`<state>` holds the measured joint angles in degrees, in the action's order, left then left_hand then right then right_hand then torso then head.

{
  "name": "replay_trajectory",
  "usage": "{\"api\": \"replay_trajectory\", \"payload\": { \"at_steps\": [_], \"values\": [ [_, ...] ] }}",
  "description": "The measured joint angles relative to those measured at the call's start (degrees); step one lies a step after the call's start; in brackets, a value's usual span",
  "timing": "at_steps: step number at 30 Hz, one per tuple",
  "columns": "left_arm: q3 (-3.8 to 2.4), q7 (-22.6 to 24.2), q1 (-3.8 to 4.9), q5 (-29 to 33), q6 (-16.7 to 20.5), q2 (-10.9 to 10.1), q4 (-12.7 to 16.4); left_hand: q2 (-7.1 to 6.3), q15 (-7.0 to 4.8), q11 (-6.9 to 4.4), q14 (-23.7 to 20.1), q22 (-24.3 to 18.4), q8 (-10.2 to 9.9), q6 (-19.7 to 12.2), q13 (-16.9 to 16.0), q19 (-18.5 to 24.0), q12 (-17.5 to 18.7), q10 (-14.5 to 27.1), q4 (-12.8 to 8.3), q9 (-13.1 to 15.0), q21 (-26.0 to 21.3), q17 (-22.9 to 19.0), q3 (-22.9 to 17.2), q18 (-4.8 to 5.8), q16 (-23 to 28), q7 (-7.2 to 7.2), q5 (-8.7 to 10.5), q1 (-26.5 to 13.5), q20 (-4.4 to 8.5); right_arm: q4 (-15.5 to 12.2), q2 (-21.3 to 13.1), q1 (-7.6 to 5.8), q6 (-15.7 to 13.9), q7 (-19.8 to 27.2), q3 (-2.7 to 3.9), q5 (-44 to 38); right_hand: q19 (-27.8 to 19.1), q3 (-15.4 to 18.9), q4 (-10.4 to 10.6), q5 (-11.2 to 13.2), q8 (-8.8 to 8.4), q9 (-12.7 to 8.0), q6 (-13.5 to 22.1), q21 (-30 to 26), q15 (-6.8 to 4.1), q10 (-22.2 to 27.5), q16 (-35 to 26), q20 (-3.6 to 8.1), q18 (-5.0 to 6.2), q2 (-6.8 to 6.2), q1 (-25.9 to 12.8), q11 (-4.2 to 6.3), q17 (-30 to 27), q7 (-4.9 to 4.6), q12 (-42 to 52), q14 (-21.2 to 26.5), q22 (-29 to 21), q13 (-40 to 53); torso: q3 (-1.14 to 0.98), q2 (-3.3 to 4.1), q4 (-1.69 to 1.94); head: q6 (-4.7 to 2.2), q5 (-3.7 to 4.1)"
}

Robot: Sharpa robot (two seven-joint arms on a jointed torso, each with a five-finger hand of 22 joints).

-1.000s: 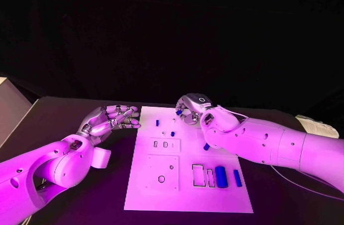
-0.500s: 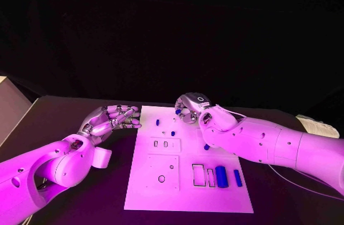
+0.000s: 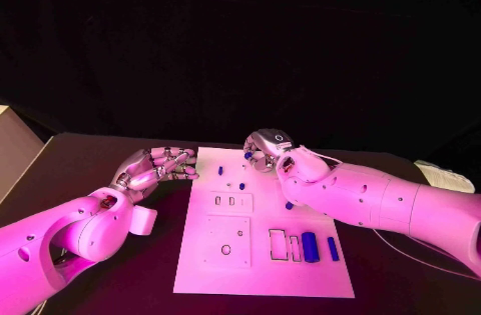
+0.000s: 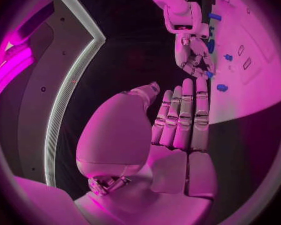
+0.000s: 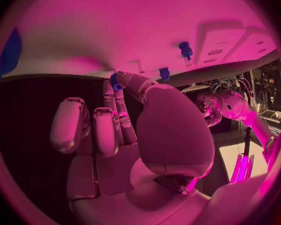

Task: Assemble the parts on the task board

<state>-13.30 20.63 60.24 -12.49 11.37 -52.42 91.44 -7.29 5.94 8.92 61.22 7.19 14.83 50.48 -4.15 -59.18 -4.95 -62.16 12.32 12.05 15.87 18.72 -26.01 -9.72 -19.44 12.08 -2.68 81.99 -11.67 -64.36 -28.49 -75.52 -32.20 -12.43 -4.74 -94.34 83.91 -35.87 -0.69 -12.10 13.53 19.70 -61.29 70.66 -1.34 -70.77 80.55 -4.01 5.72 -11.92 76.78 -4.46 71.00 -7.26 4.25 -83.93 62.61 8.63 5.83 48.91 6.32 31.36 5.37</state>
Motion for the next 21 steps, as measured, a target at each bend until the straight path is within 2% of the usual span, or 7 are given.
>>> {"api": "replay_trajectory", "payload": {
  "at_steps": [5,8,9,12,16,17,21],
  "values": [
    [0.0,-0.1,0.0,0.0,-0.1,0.1,-0.1,0.0,0.0,0.0,0.0,0.0,0.0,0.0,0.0,0.0,0.0,0.0,0.0,0.0,0.0,0.0,0.0,0.0,0.0,0.0,0.0,0.0,0.0,0.3,0.2,-0.04,0.2,0.3,0.01,0.0,0.0,-0.1,-0.1,0.0,-0.06,0.3,0.9,0.0,0.0,0.0,0.0,0.0,0.0,-0.05,-0.1,0.0,-0.3,-0.32,-0.4,0.0,-0.1,0.0,0.0,0.04,-0.02,-0.04,-0.04],
    [0.0,-0.1,0.0,0.0,-0.1,0.1,-0.1,0.0,0.21,0.0,-0.2,0.0,0.0,0.0,0.0,0.2,0.3,0.0,-0.2,0.0,0.0,0.1,-0.2,0.0,0.0,0.0,0.0,0.0,-0.15,0.5,0.3,-0.07,0.5,0.5,0.02,0.0,-0.4,-0.7,0.2,0.0,-0.93,0.7,2.1,-0.5,0.22,0.8,-0.1,-0.36,0.0,-0.98,-1.0,0.49,-1.2,-0.82,-0.6,-0.2,-1.0,-0.3,0.01,0.07,-0.02,-0.04,-0.09],
    [0.0,-0.1,0.0,0.0,-0.1,0.1,-0.1,0.0,0.21,0.0,-0.2,0.0,0.0,0.0,0.0,0.2,0.3,0.0,-0.2,0.1,0.0,0.1,-0.2,0.0,0.0,0.0,0.0,0.0,-0.15,0.6,0.3,-0.08,0.6,0.5,0.02,0.0,-0.8,-1.0,0.2,0.0,-1.45,0.8,3.1,-1.4,0.76,2.4,-0.7,-0.78,0.0,-1.51,-1.5,0.09,-2.1,-1.1,-0.6,-0.1,-1.9,-0.6,0.01,0.07,-0.02,-0.02,-0.09],
    [0.0,-0.1,0.0,0.0,-0.1,0.1,-0.1,0.0,0.21,0.0,-0.2,0.0,0.0,0.0,0.0,0.2,0.3,0.0,-0.2,0.1,0.0,0.1,-0.2,0.0,0.0,0.0,0.0,0.0,-0.15,0.8,0.3,-0.02,1.0,0.6,-0.06,0.0,-2.5,-0.7,0.6,0.7,-2.84,0.6,5.3,-5.3,1.34,7.0,-2.8,-1.45,0.01,-2.52,-2.5,-1.01,-5.6,-1.62,-0.5,-0.1,-6.7,-2.0,0.01,0.1,-0.03,-0.01,-0.12],
    [0.0,-0.2,0.0,0.0,-0.2,0.1,-0.2,-0.02,0.21,0.0,-0.2,0.0,0.0,0.0,0.0,0.2,0.3,0.0,-0.2,0.1,0.0,0.1,-0.2,0.0,0.0,0.0,0.0,0.0,-0.15,0.9,0.2,0.0,1.1,0.7,-0.07,0.0,-2.9,1.8,0.6,1.2,-3.81,0.6,6.6,-7.8,1.34,10.0,-3.9,-1.85,0.05,-2.9,-2.3,-1.27,-7.6,-1.71,-0.5,-0.1,-9.6,-3.0,0.01,0.12,-0.07,-0.03,-0.15],
    [0.0,-0.2,0.0,0.0,-0.2,0.1,-0.2,-0.17,0.21,0.0,-0.2,0.0,0.0,0.0,0.0,0.2,0.3,0.0,-0.2,0.1,0.0,0.1,-0.2,0.0,0.0,0.0,0.0,-0.2,-0.15,0.9,0.1,0.0,1.1,0.7,-0.07,0.0,-2.9,2.2,0.6,1.2,-4.04,0.6,6.6,-8.0,1.34,10.3,-3.9,-1.85,0.61,-2.95,-2.2,-1.29,-7.8,-1.71,-0.5,-0.1,-9.8,-3.2,0.01,0.13,-0.07,-0.04,-0.15],
    [0.0,-0.2,0.0,0.0,-0.2,0.1,-0.2,-0.23,0.21,0.0,-0.2,0.0,0.0,0.0,0.0,0.2,0.3,0.0,-0.2,0.1,0.0,0.1,-0.2,0.0,0.0,0.0,0.0,-0.2,-0.15,0.5,-0.3,-0.03,1.0,0.8,-0.07,0.1,-2.9,3.2,0.7,1.2,-4.3,0.6,6.8,-8.5,1.34,10.6,-3.9,-1.85,0.6,-2.95,-2.2,-1.38,-8.1,-1.92,-0.5,-0.1,-10.3,-3.4,-0.01,0.17,-0.09,-0.07,-0.19]
  ]
}}
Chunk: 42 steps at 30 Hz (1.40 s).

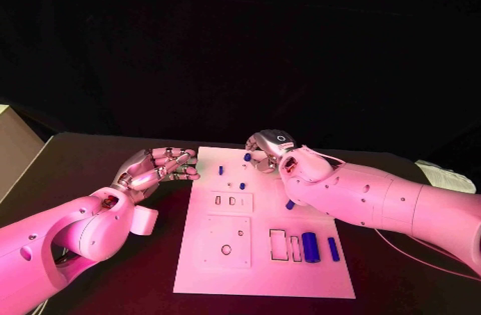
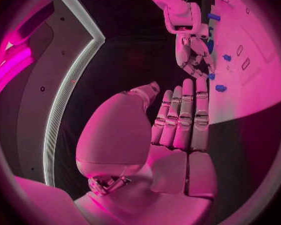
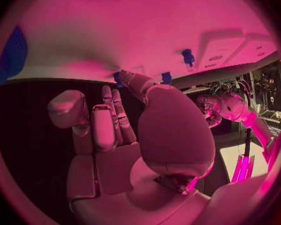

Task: Assemble the parts on the task board

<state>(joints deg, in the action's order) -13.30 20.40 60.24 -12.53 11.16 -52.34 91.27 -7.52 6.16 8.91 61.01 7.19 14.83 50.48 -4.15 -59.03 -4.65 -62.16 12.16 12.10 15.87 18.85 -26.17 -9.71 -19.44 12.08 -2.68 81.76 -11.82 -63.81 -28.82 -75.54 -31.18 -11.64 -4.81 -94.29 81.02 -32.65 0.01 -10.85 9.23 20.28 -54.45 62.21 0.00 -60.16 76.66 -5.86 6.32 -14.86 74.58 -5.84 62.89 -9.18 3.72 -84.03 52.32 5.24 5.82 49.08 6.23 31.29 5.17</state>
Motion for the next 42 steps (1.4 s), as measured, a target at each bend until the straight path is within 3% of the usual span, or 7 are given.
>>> {"api": "replay_trajectory", "payload": {
  "at_steps": [10,21,23,26,28,35,42],
  "values": [
    [0.0,0.0,0.0,0.0,-0.1,-0.1,-0.2,0.0,-0.2,0.0,-0.2,0.0,-0.2,0.0,0.0,0.0,0.0,0.0,0.0,0.0,0.0,0.1,0.0,0.0,0.0,0.0,0.0,0.0,0.0,-4.7,-4.5,-0.01,-1.3,0.2,0.01,0.4,-0.2,1.6,0.3,0.0,-0.49,-0.1,0.5,-1.6,0.0,0.3,-0.7,0.21,0.0,0.49,0.5,0.04,-0.8,0.35,0.2,0.0,-1.8,-0.1,-0.1,0.04,-0.08,-0.12,-0.05],
    [0.0,0.0,-0.01,0.0,-0.3,-0.5,-0.4,0.0,-0.2,0.0,-0.2,0.0,-0.2,0.0,0.0,0.0,0.0,0.0,0.0,0.0,0.0,0.2,0.0,0.0,0.0,0.0,0.0,0.0,0.0,-13.6,-15.3,-0.85,-3.6,1.6,0.59,11.2,1.7,1.3,0.9,-1.8,-1.05,0.2,-0.3,2.7,-1.8,-13.6,2.3,2.16,-0.09,-0.22,1.3,2.02,4.2,1.09,10.3,0.1,4.5,6.4,-0.66,-0.13,-0.93,-0.62,-0.1],
    [0.0,0.0,-0.01,0.0,-0.3,-0.6,-0.4,0.0,-0.2,0.0,-0.2,0.0,-0.2,0.0,0.0,0.0,0.0,0.0,0.0,0.0,0.0,0.2,0.0,0.01,0.0,0.0,0.0,0.0,0.0,-14.4,-16.7,-0.94,-3.5,1.7,0.63,12.9,2.4,3.9,0.6,-1.9,-1.05,0.5,-0.2,4.4,-2.28,-15.4,3.6,2.77,-0.09,-0.89,1.5,2.63,6.3,1.6,21.8,0.0,6.8,17.5,-0.82,-0.16,-1.1,-0.66,-0.14],
    [0.0,0.0,-0.01,0.0,-0.4,-0.6,-0.5,0.0,-0.2,0.0,-0.2,0.0,-0.2,0.0,0.0,0.0,0.0,0.0,0.0,0.0,0.0,0.2,0.0,0.01,0.0,0.0,0.0,0.0,0.0,-15.3,-18.6,-1.1,-2.7,1.8,0.64,15.1,2.8,6.6,1.9,-2.1,-1.34,0.8,0.1,9.0,-2.03,-16.8,6.8,2.54,-1.06,-0.69,1.3,3.1,11.4,1.77,55.9,0.0,12.7,56.9,-1.01,-0.19,-1.3,-0.68,-0.15],
    [0.0,0.0,-0.02,0.0,-0.4,-0.6,-0.5,0.0,-0.2,0.0,-0.2,0.0,-0.2,0.0,0.0,0.0,0.0,0.0,0.0,0.0,0.0,0.2,0.0,0.01,0.0,0.0,0.0,0.0,0.0,-15.5,-19.5,-1.2,-1.6,1.7,0.68,16.1,3.0,7.8,3.0,-2.8,-1.34,0.9,0.5,11.5,-1.64,-19.7,8.4,2.34,-1.13,-0.37,1.0,2.89,12.0,1.29,71.9,0.0,16.0,67.7,-1.11,-0.19,-1.39,-0.69,-0.15],
    [0.0,0.0,-0.06,0.0,-0.5,-0.6,-0.6,0.0,-0.2,0.0,-0.2,0.0,-0.2,0.0,0.0,0.0,0.0,0.0,0.0,0.0,0.0,0.2,0.0,0.0,0.0,0.0,0.0,0.0,0.01,-15.0,-20.4,-1.24,3.1,0.6,0.69,18.0,2.9,11.5,4.7,-4.4,-1.33,1.1,1.1,17.9,-1.08,-23.8,12.1,1.6,-3.16,-0.36,1.0,2.07,12.1,0.47,84.0,-0.1,22.5,69.7,-1.26,-0.13,-1.52,-0.61,0.19],
    [0.0,0.0,-0.11,0.0,-0.7,-0.5,-0.6,0.0,-0.15,0.0,-0.3,0.0,-0.2,0.0,0.0,0.0,0.0,0.0,0.0,0.0,0.0,0.2,0.0,0.01,0.0,0.0,0.0,0.0,0.03,-13.1,-19.8,-1.27,7.0,-0.9,0.68,18.9,2.9,13.2,5.6,-4.5,-1.33,1.1,1.3,19.3,-0.81,-23.8,12.6,1.22,-3.27,0.02,1.4,2.07,12.1,0.29,85.7,0.0,22.6,69.7,-1.12,-0.08,-1.43,-0.44,0.44]
  ]
}}
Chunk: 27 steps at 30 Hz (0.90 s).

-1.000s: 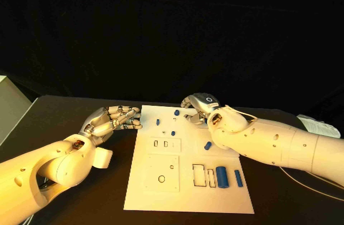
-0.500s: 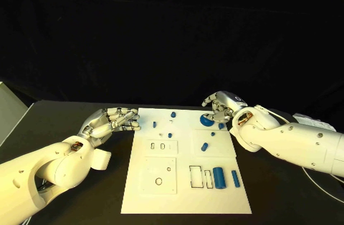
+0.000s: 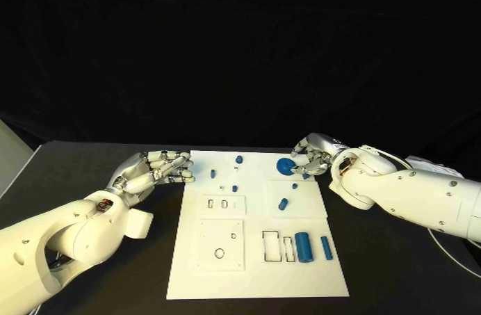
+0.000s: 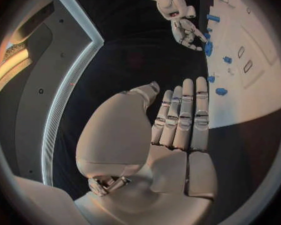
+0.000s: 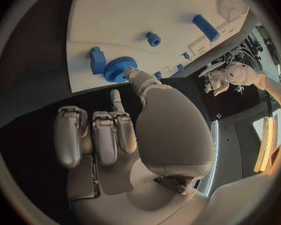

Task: Assemble the parts on the task board

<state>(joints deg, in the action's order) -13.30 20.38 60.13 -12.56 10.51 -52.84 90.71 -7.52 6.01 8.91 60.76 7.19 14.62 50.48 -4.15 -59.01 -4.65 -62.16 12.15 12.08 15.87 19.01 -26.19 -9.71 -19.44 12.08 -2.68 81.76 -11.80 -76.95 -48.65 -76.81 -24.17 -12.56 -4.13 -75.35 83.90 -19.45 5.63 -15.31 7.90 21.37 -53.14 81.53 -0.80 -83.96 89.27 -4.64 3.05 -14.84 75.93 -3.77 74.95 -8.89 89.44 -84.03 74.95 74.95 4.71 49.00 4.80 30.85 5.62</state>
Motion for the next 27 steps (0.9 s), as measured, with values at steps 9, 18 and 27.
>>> {"api": "replay_trajectory", "payload": {
  "at_steps": [9,18,27],
  "values": [
    [0.0,0.0,-0.06,0.0,-0.2,0.1,0.0,0.0,0.15,0.0,-0.2,0.0,0.0,0.0,0.0,0.2,0.0,0.0,-0.1,0.0,0.0,0.1,-0.1,0.0,0.0,0.0,0.0,0.0,0.19,1.7,1.9,-0.01,1.8,-0.9,0.0,0.9,0.0,0.5,0.5,0.0,0.0,0.0,0.0,0.3,0.09,0.0,0.2,0.0,0.0,0.0,0.0,0.01,0.0,0.0,0.2,-0.1,0.0,0.0,0.15,-0.01,0.13,0.57,0.07],
    [0.0,0.0,-0.07,0.0,-0.3,0.1,0.0,0.0,0.16,0.0,-0.2,0.0,0.0,0.0,0.0,0.4,0.2,0.0,-0.1,0.0,0.0,0.1,-0.1,0.01,0.0,0.0,0.0,0.0,0.02,2.9,2.6,-0.01,1.8,-1.4,0.0,1.3,0.2,0.8,0.8,-0.2,0.0,0.1,0.2,0.9,0.09,0.0,0.2,-0.2,0.01,0.55,-0.1,-0.02,0.0,-0.19,0.4,-0.1,0.0,0.0,0.17,-0.07,0.04,0.81,-0.05],
    [0.0,0.0,-0.08,0.0,-0.4,0.1,0.0,0.0,0.15,0.0,-0.2,0.0,0.0,0.0,0.0,0.4,0.2,0.0,-0.1,0.0,0.0,0.1,-0.1,0.01,0.0,0.0,0.0,0.0,0.02,3.2,3.0,-0.01,1.8,-1.5,0.02,1.7,0.2,1.0,1.0,-0.7,0.3,0.2,0.1,1.1,0.09,0.0,0.2,-0.2,0.01,1.22,0.6,-0.03,0.0,-0.06,0.4,-0.1,0.0,0.0,0.09,-0.06,-0.06,0.83,-0.02]
  ]
}}
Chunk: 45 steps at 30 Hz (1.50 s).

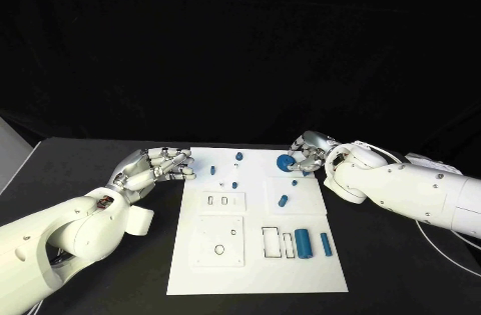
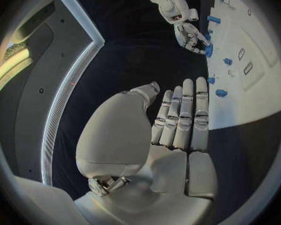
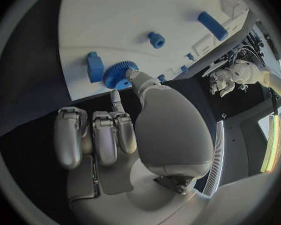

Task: Assemble the parts on the task board

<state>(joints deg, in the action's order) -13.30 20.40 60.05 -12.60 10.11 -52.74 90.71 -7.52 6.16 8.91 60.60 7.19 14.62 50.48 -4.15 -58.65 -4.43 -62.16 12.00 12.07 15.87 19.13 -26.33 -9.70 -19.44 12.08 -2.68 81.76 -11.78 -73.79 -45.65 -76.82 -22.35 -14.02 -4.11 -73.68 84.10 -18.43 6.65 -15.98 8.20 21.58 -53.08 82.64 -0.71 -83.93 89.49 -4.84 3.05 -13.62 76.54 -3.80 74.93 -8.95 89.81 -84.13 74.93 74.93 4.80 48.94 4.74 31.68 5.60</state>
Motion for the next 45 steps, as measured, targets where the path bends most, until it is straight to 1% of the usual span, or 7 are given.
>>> {"api": "replay_trajectory", "payload": {
  "at_steps": [16,18,19,26,30,38,45],
  "values": [
    [0.0,0.0,-0.01,0.0,-0.1,0.0,0.0,0.0,-0.2,0.0,-0.2,0.0,0.0,0.0,0.0,0.0,0.0,0.0,-0.2,0.1,0.0,0.1,-0.2,0.0,0.0,0.0,0.0,0.0,0.0,0.6,0.9,-0.02,0.2,-0.1,0.05,0.2,0.0,0.0,0.0,-0.3,0.21,0.0,-0.4,0.3,0.0,0.0,0.3,0.0,0.0,-0.01,0.0,0.0,0.0,-0.04,0.0,0.0,0.0,0.0,0.02,0.04,0.06,0.2,0.1],
    [0.0,0.0,-0.01,0.0,-0.2,0.0,0.0,0.0,-0.2,0.0,-0.2,0.0,0.0,0.0,0.0,0.0,0.0,0.0,-0.2,0.1,0.0,0.1,-0.2,0.0,0.0,0.0,0.0,0.0,0.0,0.6,1.0,-0.02,0.2,-0.1,0.05,0.2,0.0,0.0,0.0,-0.3,0.22,0.1,-0.7,0.3,0.0,0.0,0.3,0.0,0.0,0.24,0.2,0.0,0.0,0.21,0.0,0.0,0.0,0.0,0.02,0.04,0.06,0.22,0.1],
    [0.0,0.0,-0.01,0.0,-0.2,0.0,0.0,0.0,-0.2,0.0,-0.2,0.0,0.0,0.0,0.0,0.0,0.0,0.0,-0.2,0.1,0.0,0.1,-0.2,0.0,0.0,0.0,0.0,0.0,0.0,0.6,1.0,-0.02,0.2,-0.1,0.05,0.2,0.0,0.0,0.0,-0.3,0.44,0.1,-0.9,0.4,0.0,0.0,0.3,0.0,0.0,0.46,0.5,0.0,0.0,0.02,0.0,0.0,0.0,0.0,0.02,0.04,0.05,0.23,0.1],
    [0.0,-0.1,-0.01,-0.1,-0.2,0.0,0.0,0.0,-0.2,0.0,-0.2,0.0,0.0,0.0,0.0,0.0,0.0,0.0,-0.2,0.1,0.0,0.1,-0.2,0.0,0.0,0.0,0.0,0.0,0.0,0.5,1.1,0.02,0.0,0.0,0.05,-0.3,0.0,-1.8,0.2,-0.7,1.05,0.2,-2.3,0.6,0.0,0.0,0.3,0.0,0.0,1.07,1.1,0.0,0.0,0.41,0.0,0.0,0.0,0.0,0.04,0.05,0.03,0.28,0.08],
    [0.0,-0.1,-0.01,-0.1,-0.3,0.0,0.0,0.0,-0.2,0.0,-0.2,0.0,0.0,0.0,0.0,0.0,0.0,0.0,-0.2,0.0,0.0,0.1,-0.2,0.0,0.0,0.0,0.0,0.0,0.0,0.1,1.1,0.07,-0.7,0.0,0.02,-0.9,0.0,-3.3,0.2,-1.7,1.36,0.2,-3.3,0.7,0.0,0.0,0.3,0.0,0.0,1.11,1.1,0.0,0.0,0.78,0.0,0.0,0.0,0.0,0.04,0.04,0.03,0.22,0.06],
    [0.0,-0.1,-0.01,-0.1,-0.3,0.0,-0.1,0.0,-0.2,0.0,-0.2,0.0,0.0,0.0,0.0,0.0,0.0,0.0,-0.2,0.0,0.0,0.1,-0.2,0.0,0.0,0.0,0.0,0.0,0.0,-3.0,0.2,0.18,-3.1,0.1,-0.04,-3.2,0.0,-4.2,0.2,-2.1,1.54,0.2,-3.6,0.9,-0.02,-0.2,0.3,0.0,0.01,1.1,1.1,0.22,0.0,1.15,0.0,0.0,0.0,0.0,0.02,0.01,0.06,-0.03,-0.07],
    [0.0,-0.1,-0.02,-0.1,-0.3,0.0,-0.2,0.0,-0.2,0.0,-0.2,0.0,0.0,0.0,0.0,0.0,0.0,0.0,-0.2,0.0,0.0,0.1,-0.2,0.0,0.0,0.0,0.0,0.0,0.0,-7.7,-0.7,0.17,-5.4,0.1,-0.01,-5.3,0.0,-4.2,0.2,-2.1,1.51,0.2,-3.9,1.1,-0.22,-0.2,0.3,0.0,0.01,1.1,1.1,0.22,0.0,1.07,0.0,0.2,0.0,0.0,-0.02,0.0,0.0,-0.25,-0.25]
  ]
}}
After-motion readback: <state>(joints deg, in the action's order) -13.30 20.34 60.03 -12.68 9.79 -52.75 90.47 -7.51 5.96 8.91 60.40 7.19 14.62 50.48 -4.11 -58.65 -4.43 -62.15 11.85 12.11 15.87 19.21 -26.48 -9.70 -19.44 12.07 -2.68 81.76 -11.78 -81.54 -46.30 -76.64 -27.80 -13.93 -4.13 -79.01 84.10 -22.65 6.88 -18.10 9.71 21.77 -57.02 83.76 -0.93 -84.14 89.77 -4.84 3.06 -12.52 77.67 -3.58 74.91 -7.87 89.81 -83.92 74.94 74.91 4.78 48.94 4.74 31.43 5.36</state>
